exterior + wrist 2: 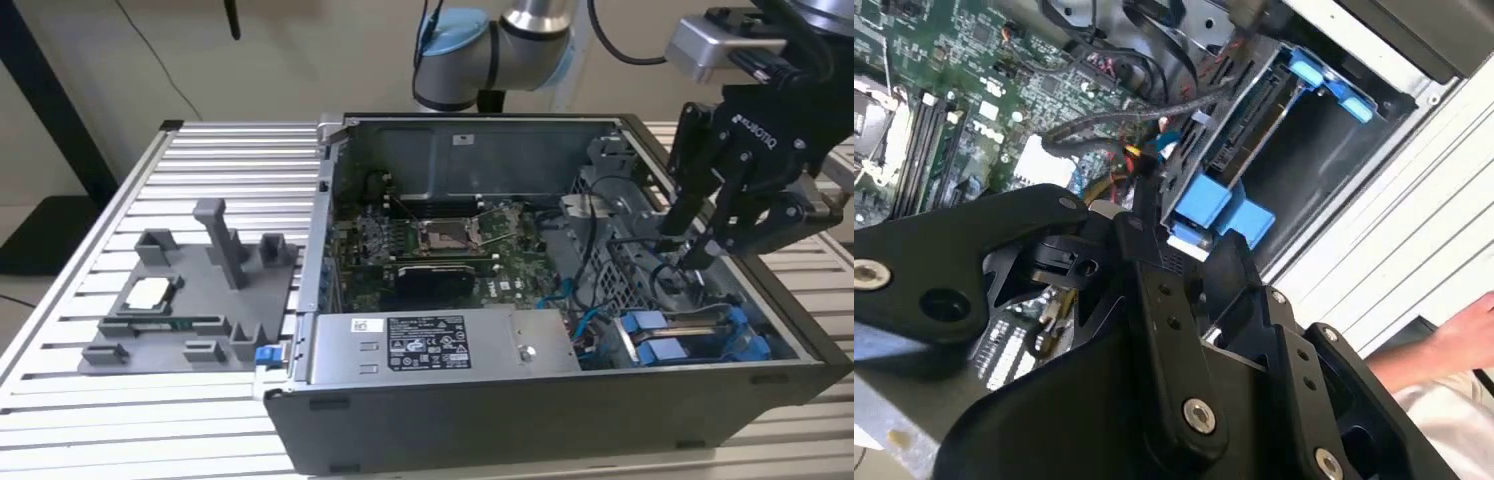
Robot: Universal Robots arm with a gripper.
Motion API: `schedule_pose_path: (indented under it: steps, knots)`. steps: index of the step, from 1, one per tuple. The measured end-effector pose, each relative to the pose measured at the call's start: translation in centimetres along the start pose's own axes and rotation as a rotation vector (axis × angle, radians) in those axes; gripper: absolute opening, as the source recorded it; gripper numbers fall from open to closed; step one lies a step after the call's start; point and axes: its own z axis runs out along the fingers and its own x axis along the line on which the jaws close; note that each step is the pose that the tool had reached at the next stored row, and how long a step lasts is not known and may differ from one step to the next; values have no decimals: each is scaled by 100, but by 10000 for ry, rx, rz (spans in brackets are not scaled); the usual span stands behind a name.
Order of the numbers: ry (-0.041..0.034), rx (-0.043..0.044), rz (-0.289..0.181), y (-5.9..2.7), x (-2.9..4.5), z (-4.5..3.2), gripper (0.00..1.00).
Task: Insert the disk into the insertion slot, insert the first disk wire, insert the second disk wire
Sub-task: 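Insert the first disk wire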
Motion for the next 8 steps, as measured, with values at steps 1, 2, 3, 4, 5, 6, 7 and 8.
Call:
schedule_pose_path:
  steps: [1, 2, 3, 4, 5, 6, 7, 8]
  knots:
    - [-1, 0, 0, 0, -33, 2, 47]
    - [-2, 1, 0, 1, -62, 4, 47]
    - [-6, 0, 0, 1, -80, 7, 47]
    - [-18, 0, -1, 1, -90, 11, 47]
    - [-40, 0, -2, 1, -97, 15, 47]
    - [-71, -1, -3, 1, -103, 21, 47]
    - [-102, -1, -5, 0, -107, 31, 47]
    - [-111, -2, -6, 0, -109, 42, 47]
